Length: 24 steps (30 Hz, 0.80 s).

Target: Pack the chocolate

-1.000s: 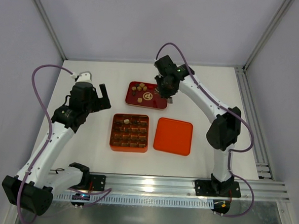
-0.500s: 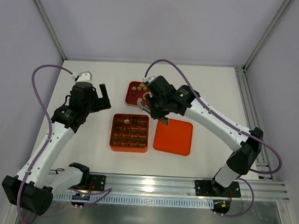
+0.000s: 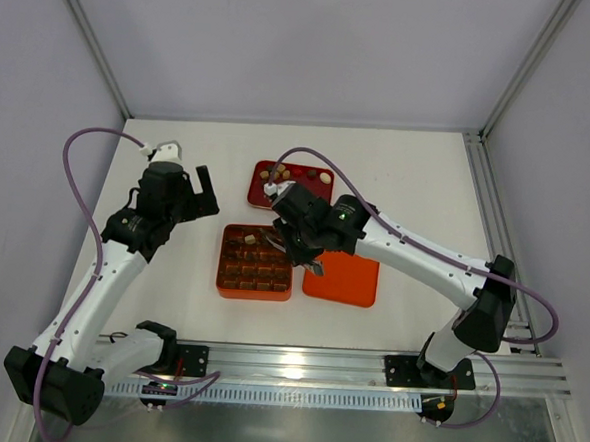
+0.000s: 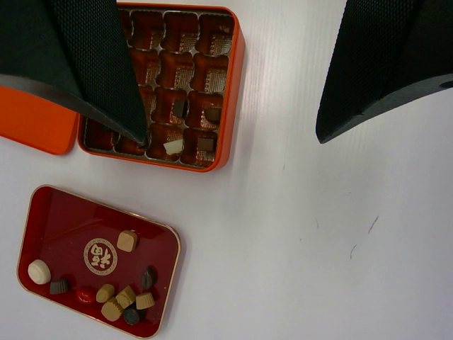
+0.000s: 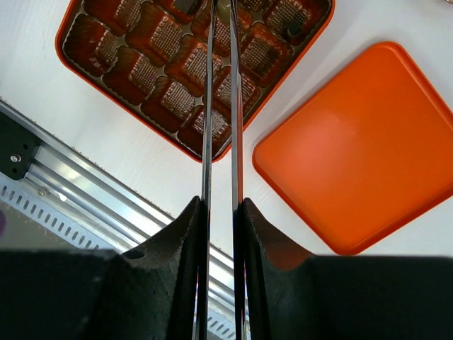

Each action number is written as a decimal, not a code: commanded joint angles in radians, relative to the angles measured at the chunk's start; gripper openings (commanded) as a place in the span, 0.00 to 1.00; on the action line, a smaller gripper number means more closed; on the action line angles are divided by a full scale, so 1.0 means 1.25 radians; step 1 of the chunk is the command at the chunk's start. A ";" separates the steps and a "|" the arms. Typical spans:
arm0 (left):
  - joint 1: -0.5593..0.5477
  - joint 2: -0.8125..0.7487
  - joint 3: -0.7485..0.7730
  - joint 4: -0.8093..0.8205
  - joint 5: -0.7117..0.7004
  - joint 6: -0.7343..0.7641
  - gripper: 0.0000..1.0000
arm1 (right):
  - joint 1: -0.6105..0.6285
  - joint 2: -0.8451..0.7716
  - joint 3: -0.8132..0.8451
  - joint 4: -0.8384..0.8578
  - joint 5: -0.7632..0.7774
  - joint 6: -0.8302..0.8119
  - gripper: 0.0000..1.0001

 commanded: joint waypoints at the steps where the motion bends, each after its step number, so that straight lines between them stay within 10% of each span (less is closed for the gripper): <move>1: 0.007 -0.011 -0.004 0.032 -0.001 -0.002 1.00 | 0.016 -0.001 0.006 0.047 0.010 0.021 0.25; 24: 0.008 -0.011 -0.007 0.033 0.000 -0.001 1.00 | 0.035 0.007 -0.023 0.053 0.015 0.029 0.31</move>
